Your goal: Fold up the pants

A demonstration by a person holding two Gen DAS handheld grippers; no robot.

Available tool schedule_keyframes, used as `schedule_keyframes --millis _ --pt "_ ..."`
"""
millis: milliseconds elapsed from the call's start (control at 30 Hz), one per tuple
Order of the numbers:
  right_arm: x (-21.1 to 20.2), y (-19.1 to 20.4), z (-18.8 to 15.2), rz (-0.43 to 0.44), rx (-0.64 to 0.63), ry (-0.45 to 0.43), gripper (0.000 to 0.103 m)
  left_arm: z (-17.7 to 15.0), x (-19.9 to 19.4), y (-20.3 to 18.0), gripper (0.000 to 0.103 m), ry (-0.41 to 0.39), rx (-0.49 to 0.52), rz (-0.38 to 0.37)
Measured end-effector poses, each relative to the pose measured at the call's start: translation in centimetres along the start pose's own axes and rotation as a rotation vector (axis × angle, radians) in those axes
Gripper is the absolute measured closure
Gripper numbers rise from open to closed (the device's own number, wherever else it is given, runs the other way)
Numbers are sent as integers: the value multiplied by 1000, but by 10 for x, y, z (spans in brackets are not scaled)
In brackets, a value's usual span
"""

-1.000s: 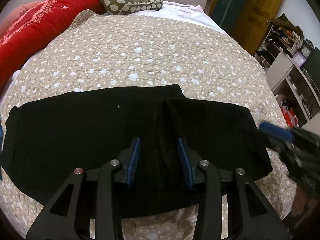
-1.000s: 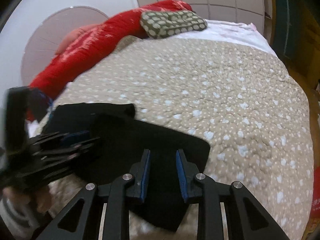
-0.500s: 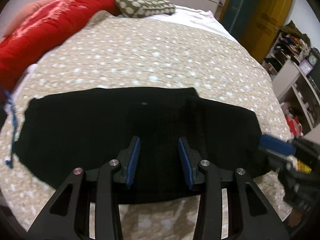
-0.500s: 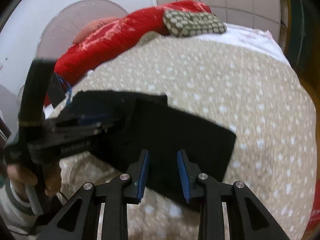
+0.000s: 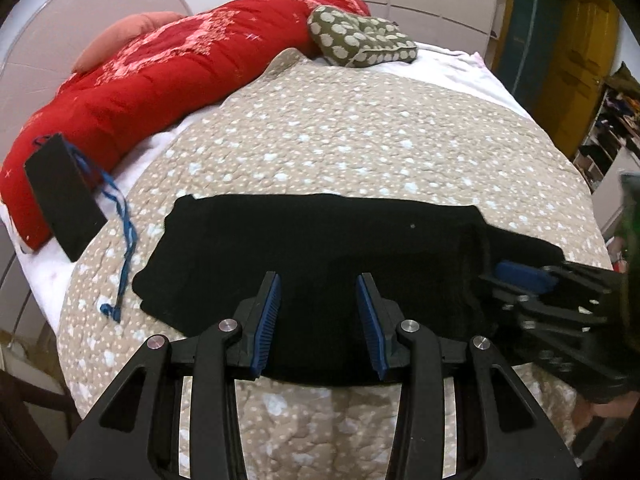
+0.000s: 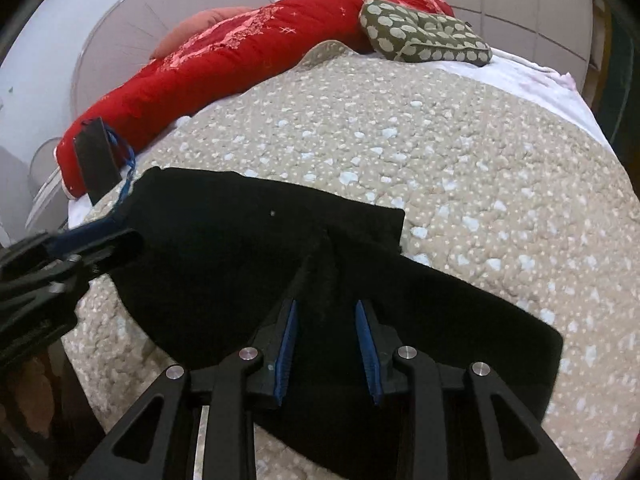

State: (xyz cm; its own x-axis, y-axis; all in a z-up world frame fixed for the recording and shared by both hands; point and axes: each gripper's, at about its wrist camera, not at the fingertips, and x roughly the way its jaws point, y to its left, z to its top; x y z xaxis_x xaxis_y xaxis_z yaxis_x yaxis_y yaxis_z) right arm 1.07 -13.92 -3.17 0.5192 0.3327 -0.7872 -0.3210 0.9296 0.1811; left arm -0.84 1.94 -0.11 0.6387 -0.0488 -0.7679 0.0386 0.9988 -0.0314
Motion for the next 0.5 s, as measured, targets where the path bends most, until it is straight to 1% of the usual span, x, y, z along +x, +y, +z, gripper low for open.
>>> schedule_keyframes --millis 67,200,267,333,433,500 --pt "-9 -1 1 20 7 -9 74 -2 1 4 64 5 -13 2" --pt "-20 2 -2 28 10 -32 74 -3 3 6 64 11 -20 5" --pt "-15 2 -4 45 16 -18 73 -3 3 8 64 11 -23 7" --pt "0 3 -8 48 8 31 71 -3 4 10 64 12 -30 10" --pt "4 9 -9 23 -30 26 70 -4 5 13 64 15 -34 17" --pt "1 11 -4 27 -28 36 70 -4 7 15 64 17 -40 20"
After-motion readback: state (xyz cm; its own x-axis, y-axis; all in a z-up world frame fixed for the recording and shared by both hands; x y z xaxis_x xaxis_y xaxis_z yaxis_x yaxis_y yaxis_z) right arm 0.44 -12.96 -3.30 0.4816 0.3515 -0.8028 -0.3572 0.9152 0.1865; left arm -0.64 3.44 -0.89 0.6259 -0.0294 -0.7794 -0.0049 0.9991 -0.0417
